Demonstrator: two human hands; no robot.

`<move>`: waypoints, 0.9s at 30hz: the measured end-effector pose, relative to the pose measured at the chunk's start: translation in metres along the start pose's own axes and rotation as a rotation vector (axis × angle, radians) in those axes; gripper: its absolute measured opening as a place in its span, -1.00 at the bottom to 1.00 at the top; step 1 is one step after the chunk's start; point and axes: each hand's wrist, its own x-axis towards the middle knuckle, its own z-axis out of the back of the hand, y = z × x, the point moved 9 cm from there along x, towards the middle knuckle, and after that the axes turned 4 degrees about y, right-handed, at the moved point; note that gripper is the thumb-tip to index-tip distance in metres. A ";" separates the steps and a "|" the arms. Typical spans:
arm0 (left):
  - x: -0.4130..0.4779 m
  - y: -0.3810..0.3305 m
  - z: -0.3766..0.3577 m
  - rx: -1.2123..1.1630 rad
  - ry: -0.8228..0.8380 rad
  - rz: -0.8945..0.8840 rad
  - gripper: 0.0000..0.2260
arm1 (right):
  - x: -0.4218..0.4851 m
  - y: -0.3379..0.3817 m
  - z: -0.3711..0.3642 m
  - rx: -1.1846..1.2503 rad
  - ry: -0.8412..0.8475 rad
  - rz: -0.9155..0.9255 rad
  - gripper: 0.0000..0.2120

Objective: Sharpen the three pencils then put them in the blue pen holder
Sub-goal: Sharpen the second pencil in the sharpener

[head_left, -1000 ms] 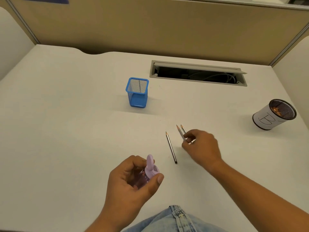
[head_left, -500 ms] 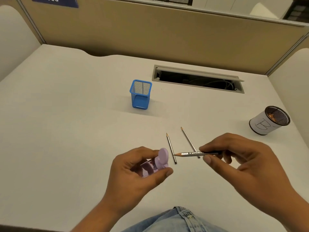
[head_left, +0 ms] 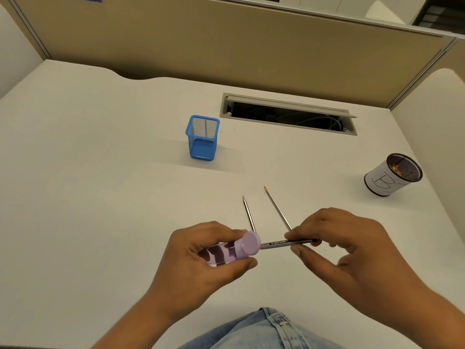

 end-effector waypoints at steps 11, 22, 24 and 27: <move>-0.004 0.015 -0.004 -0.135 -0.018 0.122 -0.79 | 0.002 0.000 -0.003 -0.013 0.022 0.034 -0.84; 0.003 0.023 -0.012 -0.172 0.018 0.192 -0.79 | 0.004 -0.005 0.002 0.008 -0.037 0.024 -0.84; 0.004 0.024 -0.013 -0.176 0.024 0.200 -0.79 | 0.004 -0.005 0.001 0.015 -0.033 0.025 -0.84; 0.005 0.024 -0.016 -0.198 0.052 0.207 -0.78 | 0.002 -0.006 0.004 0.053 -0.050 0.010 -0.84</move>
